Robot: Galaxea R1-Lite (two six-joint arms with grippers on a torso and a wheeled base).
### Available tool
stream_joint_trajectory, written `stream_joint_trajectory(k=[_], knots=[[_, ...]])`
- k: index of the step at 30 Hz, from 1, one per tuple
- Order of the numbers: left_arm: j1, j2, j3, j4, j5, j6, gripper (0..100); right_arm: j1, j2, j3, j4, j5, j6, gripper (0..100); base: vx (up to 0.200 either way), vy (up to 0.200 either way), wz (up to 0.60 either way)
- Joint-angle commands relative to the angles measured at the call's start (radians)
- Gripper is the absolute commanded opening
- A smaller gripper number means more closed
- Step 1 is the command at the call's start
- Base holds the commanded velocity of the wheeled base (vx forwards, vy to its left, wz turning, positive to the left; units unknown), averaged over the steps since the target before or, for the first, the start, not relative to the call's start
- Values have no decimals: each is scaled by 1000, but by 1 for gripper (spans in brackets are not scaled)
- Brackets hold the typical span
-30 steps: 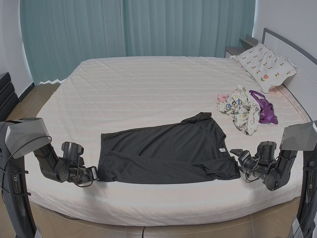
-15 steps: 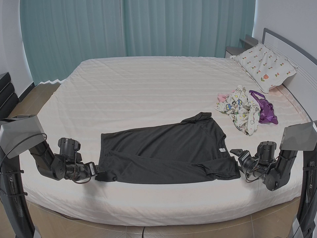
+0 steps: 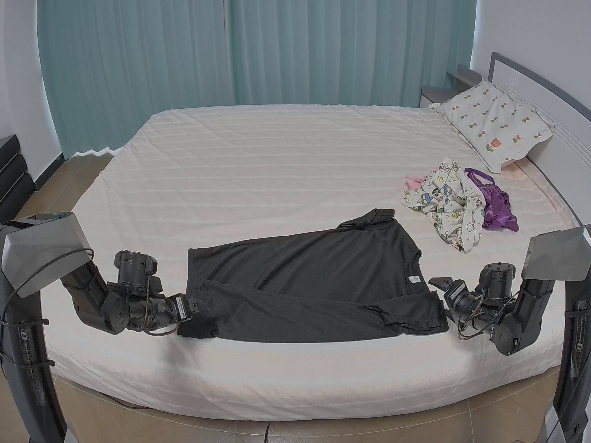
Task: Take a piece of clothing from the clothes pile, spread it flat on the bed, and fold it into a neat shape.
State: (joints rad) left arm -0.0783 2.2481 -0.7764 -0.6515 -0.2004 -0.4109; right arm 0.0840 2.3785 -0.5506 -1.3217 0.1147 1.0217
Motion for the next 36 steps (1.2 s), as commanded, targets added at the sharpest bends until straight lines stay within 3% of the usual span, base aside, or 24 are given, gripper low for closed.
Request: stream_joint_trajectory(k=[1, 3, 4, 16, 36], knots=[[-5, 38, -15, -4, 3, 1, 100, 0, 1, 0, -1, 0, 0, 100, 0, 0, 0], [-5, 65, -20, -7, 6, 4, 100, 0, 1, 0, -1, 0, 0, 100, 0, 0, 0], [-5, 70, -20, -7, 6, 4, 0, -1, 1, 0, -1, 0, 0, 100, 0, 0, 0], [6, 48, 37, -5, 52, 12, 0, 0, 1, 0, -1, 0, 0, 100, 0, 0, 0], [12, -7, 104, -7, 56, 4, 0, 0, 1, 0, -1, 0, 0, 100, 0, 0, 0]])
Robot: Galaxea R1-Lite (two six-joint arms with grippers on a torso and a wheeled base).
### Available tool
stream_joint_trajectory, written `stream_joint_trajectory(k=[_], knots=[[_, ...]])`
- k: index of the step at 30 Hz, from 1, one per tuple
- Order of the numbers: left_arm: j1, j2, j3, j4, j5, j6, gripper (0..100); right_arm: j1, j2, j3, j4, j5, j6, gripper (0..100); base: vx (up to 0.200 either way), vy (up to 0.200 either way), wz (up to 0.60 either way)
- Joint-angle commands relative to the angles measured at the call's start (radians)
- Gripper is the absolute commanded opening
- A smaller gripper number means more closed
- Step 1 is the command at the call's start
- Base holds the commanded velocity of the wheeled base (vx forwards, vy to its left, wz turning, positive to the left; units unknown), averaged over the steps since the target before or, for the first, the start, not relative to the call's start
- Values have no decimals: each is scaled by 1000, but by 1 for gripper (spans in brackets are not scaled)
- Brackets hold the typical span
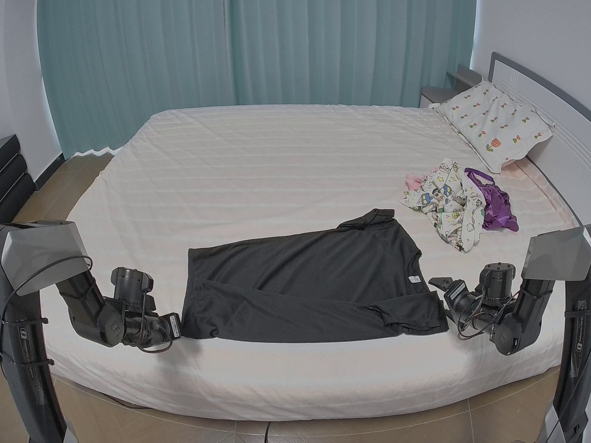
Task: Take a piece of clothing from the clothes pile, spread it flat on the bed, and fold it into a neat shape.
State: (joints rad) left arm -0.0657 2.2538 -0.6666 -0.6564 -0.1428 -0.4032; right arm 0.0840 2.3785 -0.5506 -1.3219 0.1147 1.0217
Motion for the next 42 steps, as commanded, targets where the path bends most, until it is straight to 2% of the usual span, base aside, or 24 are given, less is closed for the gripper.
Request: stream_joint_trajectory(k=[1, 3, 4, 8, 12, 20, 25, 34, 42], knots=[[0, -22, -19, -2, -6, -5, 0, 0, 1, 0, 0, 0, 0, 100, 0, 0, 0], [-3, -22, -25, -3, -11, 0, 0, 0, 1, 0, 0, 0, 0, 100, 0, 0, 0], [-3, -22, -30, -5, -17, -2, 100, 0, 1, 0, 0, 0, 0, 100, 0, 0, 0], [-5, -14, -51, -14, -61, -5, 100, 0, 1, 0, 0, 0, 0, 100, 0, 0, 0], [0, 9, -87, -17, -156, 1, 100, 0, 1, 0, 0, 0, 0, 100, 0, 0, 0], [6, 36, -126, -25, -248, 4, 100, 0, 1, 0, 0, 0, 0, 100, 0, 0, 0], [12, 81, -130, -92, -242, 41, 100, 0, 1, 0, 0, 0, 0, 100, 0, 0, 0], [21, 113, -143, -108, -187, 44, 100, 0, 1, 0, 0, 2, 0, 100, 0, 0, 0], [17, 107, -142, -109, -190, 43, 100, 0, 1, 0, 0, 0, 0, 100, 0, 0, 0]])
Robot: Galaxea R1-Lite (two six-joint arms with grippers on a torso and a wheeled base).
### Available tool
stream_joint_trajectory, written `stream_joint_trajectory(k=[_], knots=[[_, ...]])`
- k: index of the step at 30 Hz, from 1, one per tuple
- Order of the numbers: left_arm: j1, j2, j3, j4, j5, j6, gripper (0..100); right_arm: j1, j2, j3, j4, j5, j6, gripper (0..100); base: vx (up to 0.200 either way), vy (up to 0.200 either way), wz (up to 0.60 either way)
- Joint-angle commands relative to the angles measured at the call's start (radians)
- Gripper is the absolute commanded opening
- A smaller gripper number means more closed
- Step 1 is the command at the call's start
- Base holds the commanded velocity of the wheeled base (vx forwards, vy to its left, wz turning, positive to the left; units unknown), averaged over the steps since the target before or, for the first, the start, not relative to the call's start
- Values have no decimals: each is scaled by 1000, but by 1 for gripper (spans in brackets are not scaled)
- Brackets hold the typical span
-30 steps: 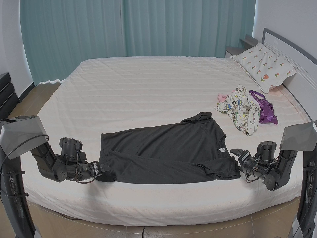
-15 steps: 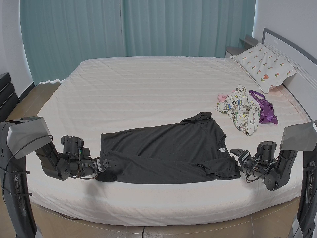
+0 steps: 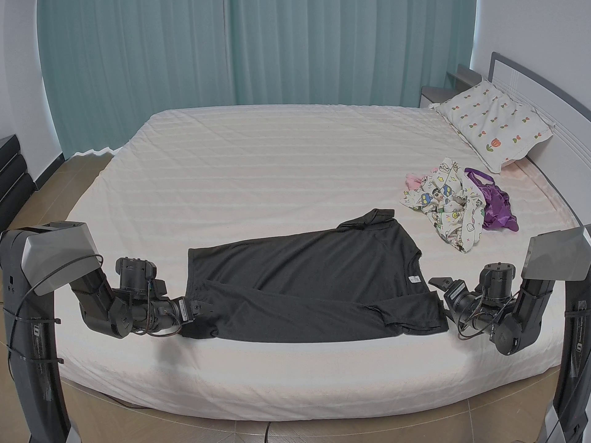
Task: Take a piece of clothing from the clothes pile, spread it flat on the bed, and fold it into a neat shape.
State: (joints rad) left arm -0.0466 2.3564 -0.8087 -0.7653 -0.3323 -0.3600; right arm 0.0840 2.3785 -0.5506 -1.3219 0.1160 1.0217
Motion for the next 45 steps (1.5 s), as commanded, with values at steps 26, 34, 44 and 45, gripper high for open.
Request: stream_joint_trajectory(k=[26, 34, 44, 45], knots=[[24, -40, 118, 8, 85, 41, 0, 0, 1, 1, 0, 1, 0, 100, 0, 0, 0], [25, -63, 111, 1, 84, 39, 100, 0, 1, 1, 0, -1, 0, 100, 0, 0, 0], [1, -63, -70, 12, 85, -43, 100, 3, 2, 3, 0, -1, 0, 100, 0, 0, 0], [-10, -42, -92, 12, 87, -66, 100, 3, 2, 5, 0, -1, 0, 100, 0, 0, 0]])
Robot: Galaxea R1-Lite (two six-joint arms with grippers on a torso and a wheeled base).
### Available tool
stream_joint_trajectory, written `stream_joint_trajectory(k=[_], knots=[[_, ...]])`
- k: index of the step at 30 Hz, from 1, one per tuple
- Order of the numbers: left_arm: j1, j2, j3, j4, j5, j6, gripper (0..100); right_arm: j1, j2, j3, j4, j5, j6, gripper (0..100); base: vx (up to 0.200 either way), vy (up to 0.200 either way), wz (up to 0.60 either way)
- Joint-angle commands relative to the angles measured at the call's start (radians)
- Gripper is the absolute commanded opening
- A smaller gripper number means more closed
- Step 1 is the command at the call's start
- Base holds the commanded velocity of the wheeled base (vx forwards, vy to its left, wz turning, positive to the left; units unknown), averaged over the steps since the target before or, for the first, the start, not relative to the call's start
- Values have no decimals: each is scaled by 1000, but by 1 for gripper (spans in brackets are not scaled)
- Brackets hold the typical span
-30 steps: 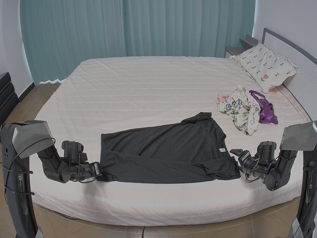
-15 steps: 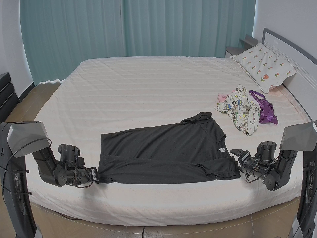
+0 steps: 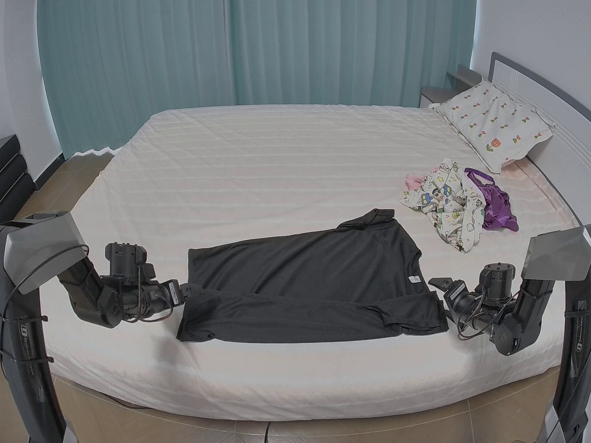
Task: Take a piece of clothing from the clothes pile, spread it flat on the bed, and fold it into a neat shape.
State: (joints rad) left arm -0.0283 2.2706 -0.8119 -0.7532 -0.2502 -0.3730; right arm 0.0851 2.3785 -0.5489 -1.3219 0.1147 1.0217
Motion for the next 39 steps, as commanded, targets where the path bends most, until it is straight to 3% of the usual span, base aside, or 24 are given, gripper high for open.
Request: stream_joint_trajectory(k=[1, 12, 33, 34, 39], knots=[[-33, 52, -99, 0, 5, -67, 100, 2, 2, 3, 0, 0, 0, 100, 0, 0, 0], [-65, 171, -208, -9, 14, -90, 100, 2, 2, 3, 0, 0, -3, 100, 0, 0, 0], [-65, 208, -243, -9, 39, -87, 100, 10, 4, 4, 0, -1, -5, 100, 0, 0, 0], [-65, 210, -243, -9, 39, -89, 0, 10, 4, 4, 0, -3, -6, 100, 0, 0, 0], [-61, 207, -240, -11, 43, -95, 0, 8, 14, 3, 0, -3, -43, 100, 0, 0, 0]])
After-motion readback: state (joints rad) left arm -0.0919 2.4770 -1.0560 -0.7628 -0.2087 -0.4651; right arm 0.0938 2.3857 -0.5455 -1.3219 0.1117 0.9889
